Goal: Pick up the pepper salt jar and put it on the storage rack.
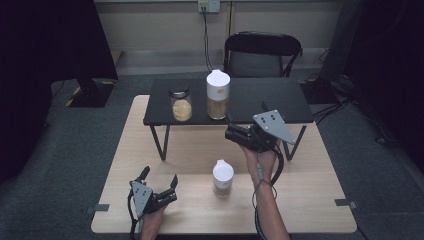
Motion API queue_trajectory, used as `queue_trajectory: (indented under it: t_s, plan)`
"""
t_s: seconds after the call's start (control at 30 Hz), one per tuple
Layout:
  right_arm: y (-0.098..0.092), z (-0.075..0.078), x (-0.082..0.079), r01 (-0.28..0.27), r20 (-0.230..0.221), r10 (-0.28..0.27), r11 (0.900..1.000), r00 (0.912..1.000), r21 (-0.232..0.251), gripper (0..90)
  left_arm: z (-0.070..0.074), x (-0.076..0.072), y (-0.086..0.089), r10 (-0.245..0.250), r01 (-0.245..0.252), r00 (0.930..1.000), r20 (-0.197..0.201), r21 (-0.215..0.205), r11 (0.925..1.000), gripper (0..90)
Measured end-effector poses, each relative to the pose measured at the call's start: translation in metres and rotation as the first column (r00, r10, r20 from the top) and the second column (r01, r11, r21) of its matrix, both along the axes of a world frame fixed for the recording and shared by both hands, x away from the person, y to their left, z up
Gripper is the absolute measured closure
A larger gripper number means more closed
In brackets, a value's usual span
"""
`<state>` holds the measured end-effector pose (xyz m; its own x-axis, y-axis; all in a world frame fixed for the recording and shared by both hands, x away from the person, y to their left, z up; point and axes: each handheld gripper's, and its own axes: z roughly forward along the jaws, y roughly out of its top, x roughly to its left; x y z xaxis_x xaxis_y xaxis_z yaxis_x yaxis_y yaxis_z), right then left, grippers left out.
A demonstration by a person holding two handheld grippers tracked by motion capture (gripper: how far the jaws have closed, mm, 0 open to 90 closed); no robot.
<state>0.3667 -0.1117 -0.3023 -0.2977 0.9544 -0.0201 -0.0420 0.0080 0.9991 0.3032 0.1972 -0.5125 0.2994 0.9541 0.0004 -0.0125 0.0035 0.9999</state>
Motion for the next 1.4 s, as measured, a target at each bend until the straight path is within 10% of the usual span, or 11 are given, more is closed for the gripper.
queue_trajectory:
  t_s: [1.4]
  plan:
    - [-0.031,-0.045,-0.036,0.080,0.011,-0.080,0.997,0.9967,-0.019,0.0,0.000,0.000,0.000,0.003,-0.003,1.0000,0.000,0.000,1.0000,1.3]
